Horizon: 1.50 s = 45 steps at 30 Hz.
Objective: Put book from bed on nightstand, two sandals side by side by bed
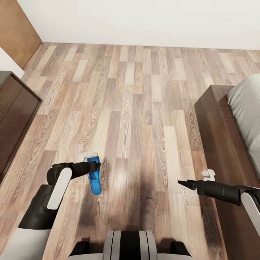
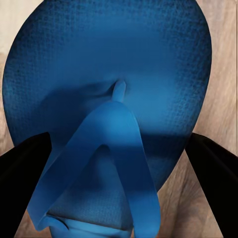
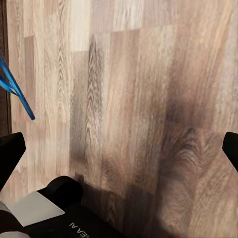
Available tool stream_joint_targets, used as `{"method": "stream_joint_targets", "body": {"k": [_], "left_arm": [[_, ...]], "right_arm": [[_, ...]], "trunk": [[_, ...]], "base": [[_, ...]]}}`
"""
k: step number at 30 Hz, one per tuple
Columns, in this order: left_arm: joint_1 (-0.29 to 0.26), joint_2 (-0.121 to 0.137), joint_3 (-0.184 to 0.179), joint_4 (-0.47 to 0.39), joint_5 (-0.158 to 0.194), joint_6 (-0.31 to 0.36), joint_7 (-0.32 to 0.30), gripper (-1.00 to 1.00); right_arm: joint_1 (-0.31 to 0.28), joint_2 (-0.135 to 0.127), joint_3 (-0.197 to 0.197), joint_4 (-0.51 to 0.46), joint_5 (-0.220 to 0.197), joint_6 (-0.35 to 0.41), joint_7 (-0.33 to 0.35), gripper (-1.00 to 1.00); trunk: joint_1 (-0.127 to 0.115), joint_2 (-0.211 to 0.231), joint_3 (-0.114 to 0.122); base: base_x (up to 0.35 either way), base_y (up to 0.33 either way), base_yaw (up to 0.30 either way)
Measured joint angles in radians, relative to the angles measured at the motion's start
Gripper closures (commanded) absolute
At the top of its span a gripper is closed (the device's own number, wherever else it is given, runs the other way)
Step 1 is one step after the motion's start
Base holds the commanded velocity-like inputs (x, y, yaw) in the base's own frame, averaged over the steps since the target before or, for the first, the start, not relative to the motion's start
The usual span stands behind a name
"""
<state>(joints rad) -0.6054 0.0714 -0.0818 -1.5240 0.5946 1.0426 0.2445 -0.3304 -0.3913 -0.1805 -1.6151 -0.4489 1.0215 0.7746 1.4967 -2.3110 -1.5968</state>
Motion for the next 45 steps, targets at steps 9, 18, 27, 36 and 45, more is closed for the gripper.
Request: {"method": "stream_joint_targets", "body": {"k": [9, 18, 27, 36, 45], "left_arm": [[0.001, 0.000, 0.011, 0.000, 0.000, 0.000, 0.001, 1.00], [0.012, 0.000, 0.011, -0.007, 0.004, -0.001, -0.003, 1.00], [0.030, 0.009, 0.017, 0.002, -0.004, -0.009, 0.000, 1.00], [0.045, 0.012, 0.018, 0.005, -0.009, -0.015, 0.006, 1.00], [0.048, 0.011, 0.021, 0.006, -0.011, -0.017, 0.005, 1.00]], "right_arm": [[0.000, 0.000, -0.004, 0.000, 0.000, -0.002, 0.000, -1.00], [0.001, 0.000, -0.008, 0.000, 0.001, -0.005, 0.000, -1.00], [0.001, 0.000, -0.005, 0.000, 0.001, -0.008, -0.003, -1.00], [0.001, 0.000, -0.005, 0.000, 0.001, -0.009, -0.003, -1.00], [0.001, 0.000, -0.004, 0.000, 0.001, -0.010, -0.003, -1.00]], "trunk": [[-0.034, 0.063, 0.028], [-0.050, 0.091, 0.045], [-0.050, 0.091, 0.056], [-0.050, 0.091, 0.071], [-0.050, 0.091, 0.085]], "base": [[0.000, 0.000, 0.000], [0.000, 0.000, 0.000], [0.000, 0.000, 0.000], [0.000, 0.000, 0.000], [-0.068, 0.000, 0.000]]}}
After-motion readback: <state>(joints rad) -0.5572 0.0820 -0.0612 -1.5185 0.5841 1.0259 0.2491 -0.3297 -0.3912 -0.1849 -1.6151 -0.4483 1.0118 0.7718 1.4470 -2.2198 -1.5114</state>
